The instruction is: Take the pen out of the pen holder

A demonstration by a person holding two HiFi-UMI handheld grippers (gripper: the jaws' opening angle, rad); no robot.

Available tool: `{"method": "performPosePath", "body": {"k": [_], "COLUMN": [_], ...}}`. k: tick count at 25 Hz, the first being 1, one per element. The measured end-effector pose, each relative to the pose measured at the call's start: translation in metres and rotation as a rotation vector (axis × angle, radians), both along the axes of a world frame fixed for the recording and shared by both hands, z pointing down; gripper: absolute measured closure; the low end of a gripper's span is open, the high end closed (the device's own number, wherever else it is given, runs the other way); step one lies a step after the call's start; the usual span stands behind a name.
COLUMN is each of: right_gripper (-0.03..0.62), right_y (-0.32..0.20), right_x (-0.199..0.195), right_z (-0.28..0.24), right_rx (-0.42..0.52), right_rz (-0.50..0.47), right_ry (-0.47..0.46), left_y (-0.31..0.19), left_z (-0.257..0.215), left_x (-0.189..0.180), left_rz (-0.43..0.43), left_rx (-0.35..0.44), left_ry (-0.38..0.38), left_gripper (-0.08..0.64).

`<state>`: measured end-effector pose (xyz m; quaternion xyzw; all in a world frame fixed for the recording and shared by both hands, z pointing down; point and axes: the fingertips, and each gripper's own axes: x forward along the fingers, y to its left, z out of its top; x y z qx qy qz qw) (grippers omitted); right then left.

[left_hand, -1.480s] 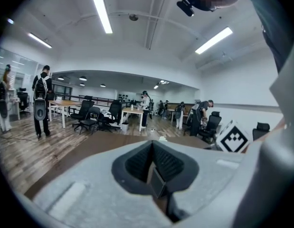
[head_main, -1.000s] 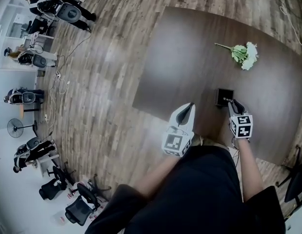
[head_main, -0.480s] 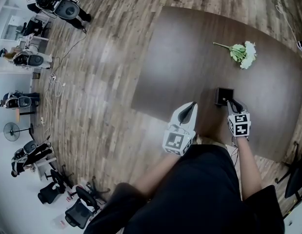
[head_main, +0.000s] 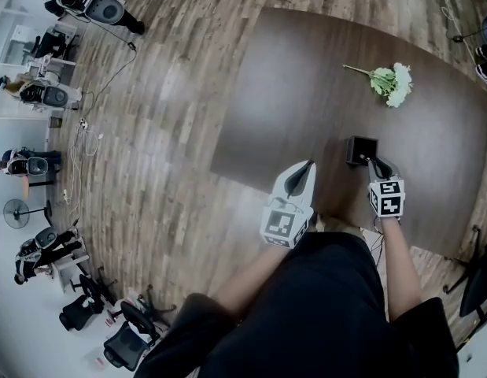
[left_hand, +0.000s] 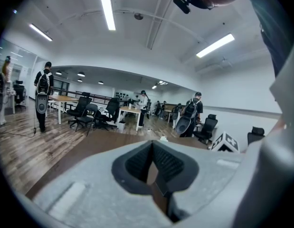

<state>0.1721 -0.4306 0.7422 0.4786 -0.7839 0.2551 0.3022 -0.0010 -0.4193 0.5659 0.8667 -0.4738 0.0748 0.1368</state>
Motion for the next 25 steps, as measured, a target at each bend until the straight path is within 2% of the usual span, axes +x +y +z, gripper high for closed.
{"method": "performPosePath", "body": {"k": [6, 14, 25], "right_gripper": [0.543, 0.545, 0.544], "right_y": [0.006, 0.006, 0.007], "right_x": [-0.002, -0.009, -0.008], "right_z": [-0.016, -0.072, -0.163], "right_rx": [0.047, 0.138, 0.283], "right_rz": [0.023, 0.052, 0.117], "right_ry": [-0.004, -0.05, -0.131], "left_y": [0.007, 0.014, 0.006], "left_z": [-0.008, -0.032, -0.066], "left_x": [-0.01, -0.017, 0.009], "left_rz": [-0.024, -0.023, 0.064], "left_rx": [0.009, 0.057, 0.13], "left_ry": [0.029, 0.053, 0.089], "left_gripper": [0.557, 0.557, 0.557]}}
